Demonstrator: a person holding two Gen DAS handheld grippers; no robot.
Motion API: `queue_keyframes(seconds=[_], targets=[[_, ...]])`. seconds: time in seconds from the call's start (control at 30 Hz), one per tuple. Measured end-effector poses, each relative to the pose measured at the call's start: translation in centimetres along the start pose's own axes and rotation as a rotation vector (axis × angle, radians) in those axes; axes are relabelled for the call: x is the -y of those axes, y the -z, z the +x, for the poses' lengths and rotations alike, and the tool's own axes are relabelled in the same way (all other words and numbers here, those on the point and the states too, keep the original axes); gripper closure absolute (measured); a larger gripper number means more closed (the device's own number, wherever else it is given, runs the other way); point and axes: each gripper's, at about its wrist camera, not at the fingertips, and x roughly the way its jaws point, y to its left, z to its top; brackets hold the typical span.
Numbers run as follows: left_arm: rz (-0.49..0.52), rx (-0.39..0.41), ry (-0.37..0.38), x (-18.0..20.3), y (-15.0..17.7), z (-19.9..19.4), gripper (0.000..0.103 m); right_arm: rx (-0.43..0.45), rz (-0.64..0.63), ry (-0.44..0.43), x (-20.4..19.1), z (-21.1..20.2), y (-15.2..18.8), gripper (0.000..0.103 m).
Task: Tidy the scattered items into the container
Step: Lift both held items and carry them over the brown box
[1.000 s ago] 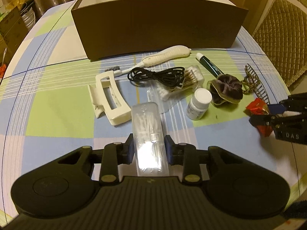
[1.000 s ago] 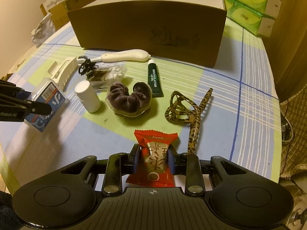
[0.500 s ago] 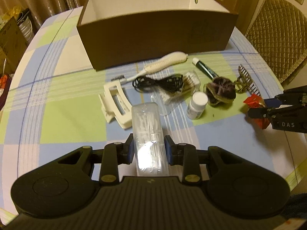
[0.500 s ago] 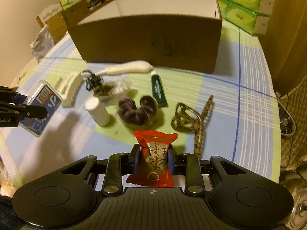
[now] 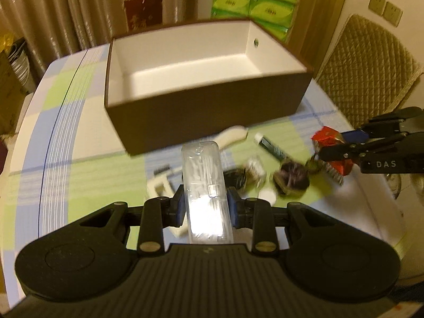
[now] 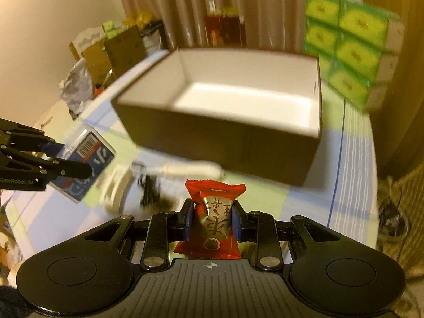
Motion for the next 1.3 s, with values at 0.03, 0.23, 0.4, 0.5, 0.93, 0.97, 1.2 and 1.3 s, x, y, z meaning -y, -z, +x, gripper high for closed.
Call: queue_keyframes(seconds=[0.03, 0.23, 0.4, 0.5, 0.93, 0.97, 1.2, 1.3], targets=[[0.004, 0.012, 0.008, -0.2, -0.8, 0.0, 0.077, 0.018, -0.011, 0.004, -0.1, -0.1, -1.0, 0.077], [0.034, 0.106, 0.042, -0.8, -6.1, 0.2, 0.077, 0.100, -0.061, 0.038, 0.0, 0.5, -6.3, 0.077], [0.048, 0.138, 0.046, -1.0, -9.9, 1.5, 0.077, 0.133, -0.061, 0.050, 1.0, 2.1, -9.7, 0.077], [0.055, 0.150, 0.043, -1.3, -12.0, 2.5, 0.077, 0.128, -0.053, 0.052, 1.6, 3.6, -10.9, 0.077], [-0.034, 0.026, 0.094, -4.0, -16.5, 10.6, 0.077, -0.072, 0.033, 0.045, 5.1, 12.8, -13.1, 0.076], [-0.047, 0.005, 0.102, -4.2, -16.6, 11.5, 0.077, -0.099, 0.041, 0.042, 5.4, 13.5, -13.0, 0.076], [-0.155, -0.147, 0.152, -5.5, -16.3, 17.1, 0.077, -0.225, 0.018, 0.060, 5.8, 16.8, -12.7, 0.076], [-0.159, -0.175, 0.144, -5.4, -16.4, 18.4, 0.077, -0.246, 0.020, 0.069, 6.2, 17.4, -12.9, 0.076]])
